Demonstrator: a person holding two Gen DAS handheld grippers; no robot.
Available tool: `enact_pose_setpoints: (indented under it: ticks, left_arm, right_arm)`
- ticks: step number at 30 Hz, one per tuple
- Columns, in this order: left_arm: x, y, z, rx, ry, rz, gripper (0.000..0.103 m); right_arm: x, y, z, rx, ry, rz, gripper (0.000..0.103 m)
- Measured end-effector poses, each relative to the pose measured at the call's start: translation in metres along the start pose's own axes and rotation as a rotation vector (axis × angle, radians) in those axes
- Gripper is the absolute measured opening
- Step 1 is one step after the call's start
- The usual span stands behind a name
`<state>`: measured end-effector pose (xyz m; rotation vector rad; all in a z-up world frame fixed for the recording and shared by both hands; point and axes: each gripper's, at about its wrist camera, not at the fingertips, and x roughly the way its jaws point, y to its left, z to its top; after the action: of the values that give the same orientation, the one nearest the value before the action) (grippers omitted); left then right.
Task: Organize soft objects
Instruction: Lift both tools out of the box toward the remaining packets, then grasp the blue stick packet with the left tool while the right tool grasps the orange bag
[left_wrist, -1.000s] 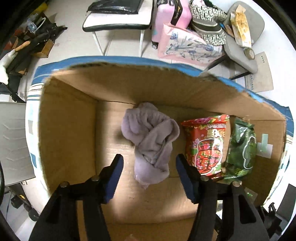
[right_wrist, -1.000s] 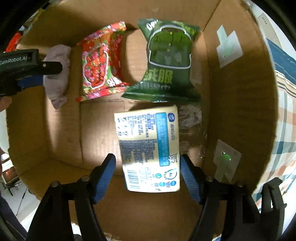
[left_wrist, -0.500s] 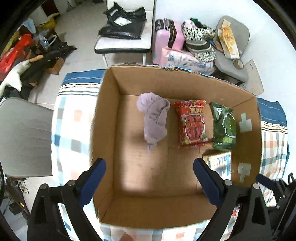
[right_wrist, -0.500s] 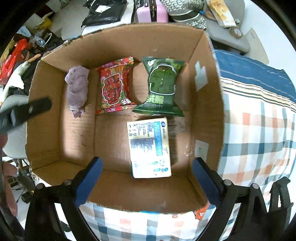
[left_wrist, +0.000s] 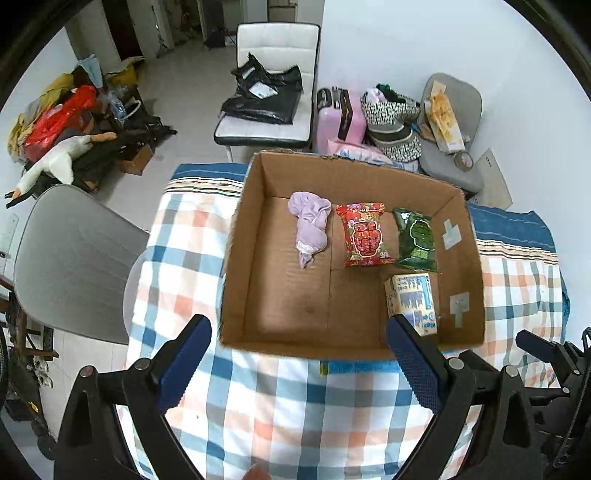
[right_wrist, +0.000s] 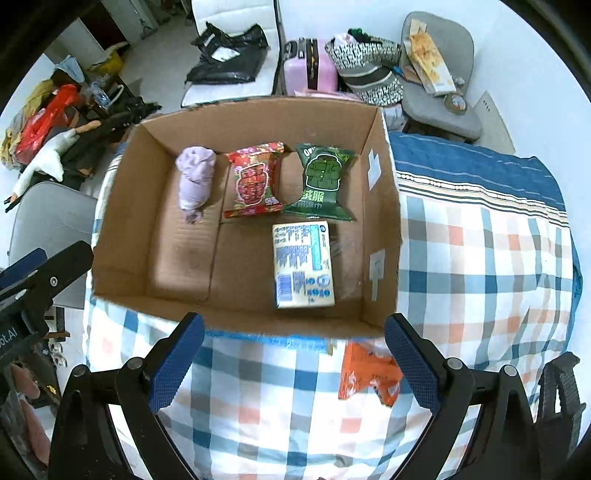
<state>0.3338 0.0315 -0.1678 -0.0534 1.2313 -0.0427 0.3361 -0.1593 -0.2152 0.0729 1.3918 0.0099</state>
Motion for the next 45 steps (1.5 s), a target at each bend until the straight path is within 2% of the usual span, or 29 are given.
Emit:
enact_pose_setpoints:
  ticks: [7, 12, 17, 21, 26, 28, 32, 37, 42, 43, 45]
  left_arm:
    - [-0.038, 0.000, -0.025, -0.020, -0.047, -0.011, 0.097]
    - [-0.042, -0.011, -0.046, -0.032, -0.037, -0.018, 0.097]
    - [0.003, -0.030, -0.069, -0.074, 0.088, -0.056, 0.097]
    - [0.064, -0.039, -0.090, -0.197, 0.231, -0.127, 0.097]
    - [0.119, -0.045, -0.102, -0.340, 0.288, -0.206, 0.096]
    - [0.140, -0.048, -0.105, -0.390, 0.313, -0.244, 0.090]
    - [0.166, -0.055, -0.110, -0.463, 0.321, -0.282, 0.079]
    - [0.184, -0.069, -0.118, -0.507, 0.308, -0.328, 0.078]
    - [0.189, -0.073, -0.122, -0.564, 0.244, -0.345, 0.078]
    - [0.189, -0.074, -0.123, -0.564, 0.234, -0.348, 0.074]
    - [0.190, -0.078, -0.126, -0.559, 0.213, -0.340, 0.037]
  right_arm:
    - [-0.049, -0.001, -0.025, 0.009, -0.107, 0.016, 0.100]
    - [-0.067, -0.022, -0.043, 0.070, -0.126, 0.059, 0.100]
    - [-0.040, -0.075, -0.070, 0.189, -0.056, 0.059, 0.100]
    - [0.003, -0.118, -0.095, 0.282, 0.044, 0.053, 0.100]
    - [0.048, -0.147, -0.117, 0.346, 0.104, 0.067, 0.099]
    - [0.061, -0.151, -0.122, 0.351, 0.119, 0.054, 0.099]
    - [0.077, -0.153, -0.125, 0.331, 0.126, 0.031, 0.099]
    - [0.082, -0.150, -0.117, 0.279, 0.125, -0.018, 0.099]
    - [0.085, -0.147, -0.105, 0.239, 0.117, -0.046, 0.099]
    - [0.088, -0.147, -0.103, 0.236, 0.121, -0.045, 0.099]
    - [0.094, -0.147, -0.101, 0.239, 0.133, -0.035, 0.099]
